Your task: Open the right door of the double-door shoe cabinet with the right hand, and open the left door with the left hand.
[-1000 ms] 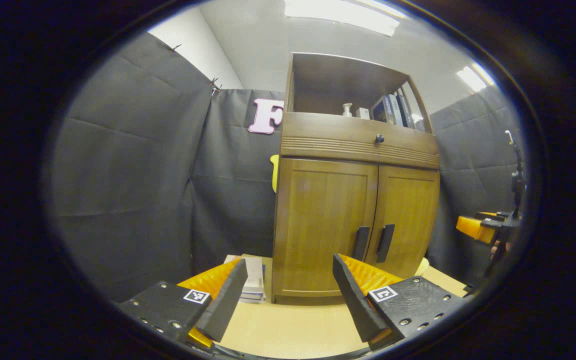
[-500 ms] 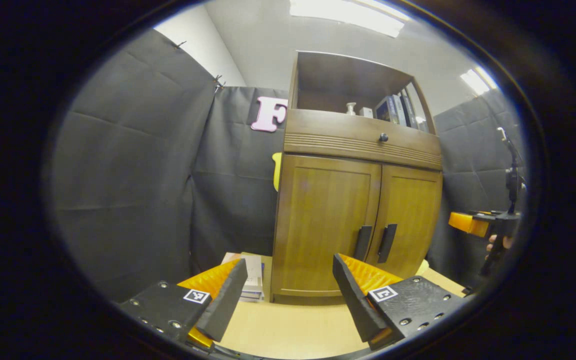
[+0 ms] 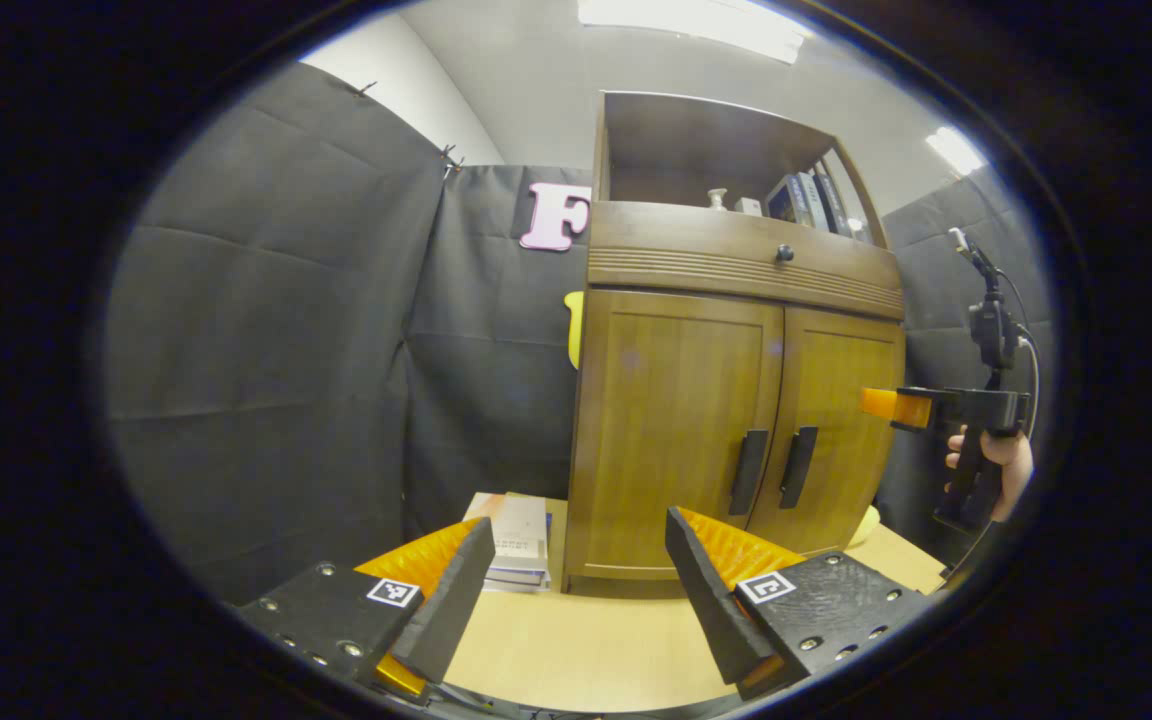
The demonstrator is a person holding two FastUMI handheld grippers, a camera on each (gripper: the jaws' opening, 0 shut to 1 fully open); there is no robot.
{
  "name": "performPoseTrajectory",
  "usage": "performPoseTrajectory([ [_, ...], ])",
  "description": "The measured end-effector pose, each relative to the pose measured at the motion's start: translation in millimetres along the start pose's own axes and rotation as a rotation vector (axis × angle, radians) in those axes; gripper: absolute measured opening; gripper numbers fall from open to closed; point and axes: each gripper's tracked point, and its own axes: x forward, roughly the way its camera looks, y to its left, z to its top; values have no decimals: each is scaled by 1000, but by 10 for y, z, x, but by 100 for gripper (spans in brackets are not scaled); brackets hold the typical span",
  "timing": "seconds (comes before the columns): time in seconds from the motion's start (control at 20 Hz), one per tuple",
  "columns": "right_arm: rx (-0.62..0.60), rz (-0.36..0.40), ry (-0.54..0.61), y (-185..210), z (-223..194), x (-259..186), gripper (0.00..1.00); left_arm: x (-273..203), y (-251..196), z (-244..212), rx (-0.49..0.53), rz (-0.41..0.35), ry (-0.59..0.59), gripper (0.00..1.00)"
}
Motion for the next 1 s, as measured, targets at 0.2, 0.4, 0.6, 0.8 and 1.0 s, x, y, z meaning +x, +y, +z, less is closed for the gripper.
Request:
performPoseTrajectory([
  [0.2, -16, 23, 28, 111, -149, 280, 97, 26, 87, -63, -2, 57, 30, 100],
  [0.4, -29, 24, 81, 134, -359, 608, 97, 63, 171, -172, -10, 112, 64, 100],
  [0.6, -35, 16, 138, 156, -600, 801, 97, 97, 199, -310, -19, 119, 95, 100],
  [0.8, -47, 18, 162, 167, -725, 916, 98, 151, 172, -303, -5, 106, 90, 100],
  [1.0, -45, 5, 168, 176, -843, 1040, 93, 204, 146, -292, 18, 91, 78, 100],
])
